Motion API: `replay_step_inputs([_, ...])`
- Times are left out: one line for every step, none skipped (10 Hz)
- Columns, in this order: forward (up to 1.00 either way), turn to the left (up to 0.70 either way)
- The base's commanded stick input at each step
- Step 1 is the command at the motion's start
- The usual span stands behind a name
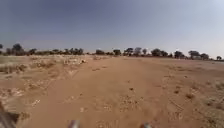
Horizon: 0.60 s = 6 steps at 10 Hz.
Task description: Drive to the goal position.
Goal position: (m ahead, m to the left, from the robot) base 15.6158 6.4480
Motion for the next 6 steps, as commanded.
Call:
replay_step_inputs([0.50, 0.00])
replay_step_inputs([0.50, 0.00])
replay_step_inputs([0.50, 0.00])
replay_step_inputs([0.50, 0.00])
replay_step_inputs([0.50, 0.00])
replay_step_inputs([0.50, 0.00])
